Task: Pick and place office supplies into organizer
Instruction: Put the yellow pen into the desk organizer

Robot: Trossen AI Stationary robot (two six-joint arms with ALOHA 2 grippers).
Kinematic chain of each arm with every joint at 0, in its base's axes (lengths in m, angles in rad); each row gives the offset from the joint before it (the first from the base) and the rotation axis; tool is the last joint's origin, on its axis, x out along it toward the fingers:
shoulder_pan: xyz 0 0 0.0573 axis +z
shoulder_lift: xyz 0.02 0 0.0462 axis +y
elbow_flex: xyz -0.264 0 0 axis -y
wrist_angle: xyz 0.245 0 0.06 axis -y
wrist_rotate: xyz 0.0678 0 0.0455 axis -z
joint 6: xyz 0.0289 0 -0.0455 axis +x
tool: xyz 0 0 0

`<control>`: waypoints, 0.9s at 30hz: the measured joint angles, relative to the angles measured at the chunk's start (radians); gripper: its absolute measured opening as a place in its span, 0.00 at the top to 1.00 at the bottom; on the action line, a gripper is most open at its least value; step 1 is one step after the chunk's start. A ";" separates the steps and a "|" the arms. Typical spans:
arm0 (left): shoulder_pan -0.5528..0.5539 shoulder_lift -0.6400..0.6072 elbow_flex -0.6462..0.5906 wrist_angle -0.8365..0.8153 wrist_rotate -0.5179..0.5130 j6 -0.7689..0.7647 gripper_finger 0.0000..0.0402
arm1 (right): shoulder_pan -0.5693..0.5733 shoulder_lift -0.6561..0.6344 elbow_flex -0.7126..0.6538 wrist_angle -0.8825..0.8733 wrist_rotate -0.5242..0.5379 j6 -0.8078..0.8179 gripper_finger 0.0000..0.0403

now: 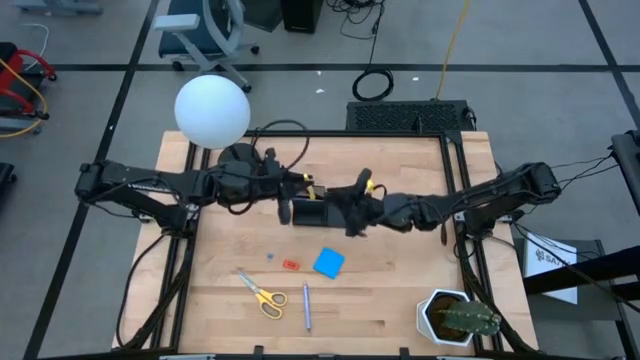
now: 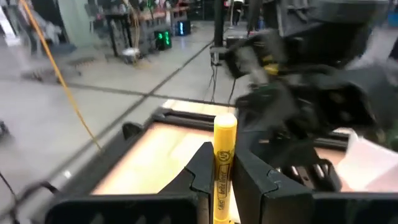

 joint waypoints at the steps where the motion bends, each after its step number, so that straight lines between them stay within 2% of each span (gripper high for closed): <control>1: 0.012 0.000 0.000 -0.009 0.031 -0.034 0.92 | 0.013 0.000 0.000 -0.001 0.019 -0.054 0.82; 8: 0.103 0.000 0.000 -0.011 0.361 -0.355 0.92 | 0.101 0.000 0.000 -0.009 0.048 -0.328 0.80; 12: 0.141 0.000 0.000 -0.025 0.496 -0.521 0.92 | 0.142 0.000 0.000 -0.013 0.048 -0.457 0.78; 17: 0.147 0.000 0.000 -0.031 0.533 -0.657 0.91 | 0.187 0.000 0.000 -0.014 0.044 -0.642 0.74; 22: 0.143 0.015 0.000 -0.047 0.546 -0.673 0.91 | 0.211 0.000 0.000 0.030 0.036 -0.794 0.69; 27: 0.139 0.033 0.001 -0.015 0.550 -0.676 0.91 | 0.205 0.008 0.000 0.034 -0.110 -0.879 0.63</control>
